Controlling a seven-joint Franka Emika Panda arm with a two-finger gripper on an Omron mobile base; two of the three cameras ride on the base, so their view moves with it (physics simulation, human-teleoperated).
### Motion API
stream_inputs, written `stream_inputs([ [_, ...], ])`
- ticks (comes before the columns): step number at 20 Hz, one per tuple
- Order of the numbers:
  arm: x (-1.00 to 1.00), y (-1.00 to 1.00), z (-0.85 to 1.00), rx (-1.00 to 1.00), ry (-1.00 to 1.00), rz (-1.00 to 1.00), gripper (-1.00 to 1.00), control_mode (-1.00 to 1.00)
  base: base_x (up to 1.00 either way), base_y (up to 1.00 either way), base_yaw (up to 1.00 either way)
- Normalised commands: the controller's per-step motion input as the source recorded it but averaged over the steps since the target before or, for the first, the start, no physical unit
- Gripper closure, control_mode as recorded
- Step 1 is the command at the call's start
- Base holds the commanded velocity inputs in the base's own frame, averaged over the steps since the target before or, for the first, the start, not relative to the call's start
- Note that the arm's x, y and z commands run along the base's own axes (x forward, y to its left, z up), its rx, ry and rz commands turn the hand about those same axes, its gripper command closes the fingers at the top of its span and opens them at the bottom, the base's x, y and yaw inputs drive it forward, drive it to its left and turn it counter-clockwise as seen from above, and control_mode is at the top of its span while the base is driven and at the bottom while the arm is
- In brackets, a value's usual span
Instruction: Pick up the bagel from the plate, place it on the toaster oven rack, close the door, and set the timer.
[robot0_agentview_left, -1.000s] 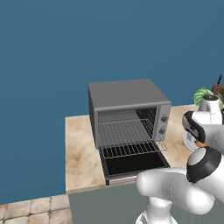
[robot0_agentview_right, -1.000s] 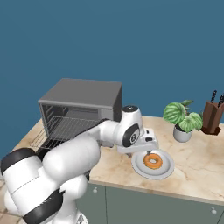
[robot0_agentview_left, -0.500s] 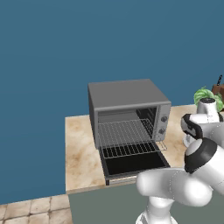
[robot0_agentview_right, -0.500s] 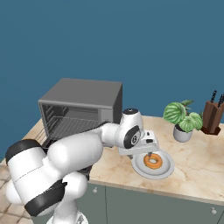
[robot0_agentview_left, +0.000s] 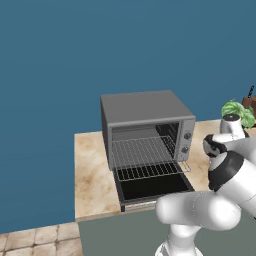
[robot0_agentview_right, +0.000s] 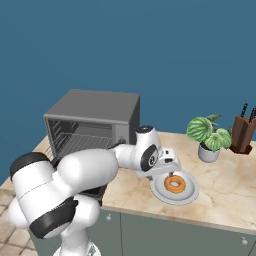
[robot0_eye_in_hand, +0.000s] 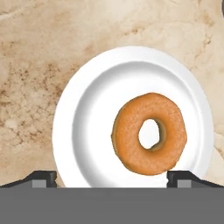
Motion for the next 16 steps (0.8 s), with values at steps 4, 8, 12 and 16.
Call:
stream_inputs([
  [4,0.20,-0.09,-0.03,-0.01,-0.06,0.00,-1.00,-1.00,0.00,0.00,0.00],
  [8,0.10,-0.13,-0.06,-0.01,-0.08,0.00,-1.00,-1.00,0.00,0.00,0.00],
  [12,0.00,-0.17,-0.10,0.00,-0.08,0.00,-1.00,-1.00,0.00,0.00,0.00],
  [16,0.00,-0.07,-0.14,0.00,-0.06,0.00,-1.00,-1.00,0.00,0.00,0.00],
])
